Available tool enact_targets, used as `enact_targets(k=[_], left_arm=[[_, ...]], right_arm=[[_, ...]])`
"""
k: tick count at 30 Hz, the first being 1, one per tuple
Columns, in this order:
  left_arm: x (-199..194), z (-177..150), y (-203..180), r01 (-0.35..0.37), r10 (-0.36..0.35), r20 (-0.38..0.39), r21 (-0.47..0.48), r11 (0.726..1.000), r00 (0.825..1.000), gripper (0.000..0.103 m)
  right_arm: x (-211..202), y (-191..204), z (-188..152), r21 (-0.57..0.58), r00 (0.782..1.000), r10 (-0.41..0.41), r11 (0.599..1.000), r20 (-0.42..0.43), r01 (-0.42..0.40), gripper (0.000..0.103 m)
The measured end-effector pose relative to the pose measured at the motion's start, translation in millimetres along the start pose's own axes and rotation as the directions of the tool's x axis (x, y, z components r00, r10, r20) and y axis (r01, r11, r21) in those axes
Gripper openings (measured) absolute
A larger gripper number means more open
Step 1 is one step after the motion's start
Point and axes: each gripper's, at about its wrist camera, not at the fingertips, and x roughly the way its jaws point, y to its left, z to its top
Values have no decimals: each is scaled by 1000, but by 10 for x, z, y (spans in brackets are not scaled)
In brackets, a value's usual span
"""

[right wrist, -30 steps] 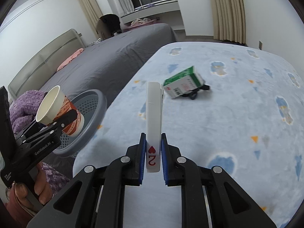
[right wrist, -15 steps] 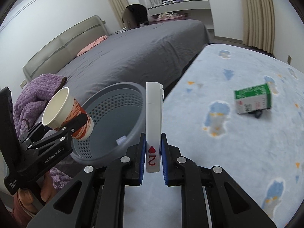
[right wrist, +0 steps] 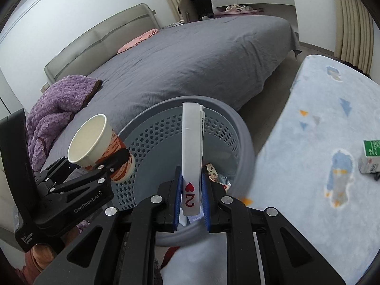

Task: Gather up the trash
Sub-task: 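Open both tools over the basket to drop the cup and card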

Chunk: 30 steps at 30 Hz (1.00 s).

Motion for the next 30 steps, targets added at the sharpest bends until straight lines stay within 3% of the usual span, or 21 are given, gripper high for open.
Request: enact_targets(k=[12, 16, 18, 19, 20, 30], left_arm=[[132, 3, 109, 10, -11, -36, -27, 1000, 999, 61], [130, 3, 164, 9, -10, -38, -42, 999, 999, 76], [118, -1, 188, 10, -12, -36, -49, 999, 999, 77], [114, -1, 198, 10, -12, -35, -53, 999, 999, 79], [109, -5, 207, 9, -11, -34, -55, 998, 999, 79], [87, -7, 228, 9, -11, -31, -59, 998, 999, 81]], right_arm=[[249, 39, 92, -20, 1000, 10, 1000, -29, -10, 15], [262, 63, 100, -25, 1000, 13, 1000, -27, -13, 16], [253, 80, 109, -26, 1000, 16, 1000, -22, -17, 28], [246, 91, 114, -26, 1000, 15, 1000, -15, -15, 39], [233, 99, 116, -27, 1000, 13, 1000, -7, -13, 43], [214, 174, 124, -39, 1000, -1, 999, -3, 0, 43]])
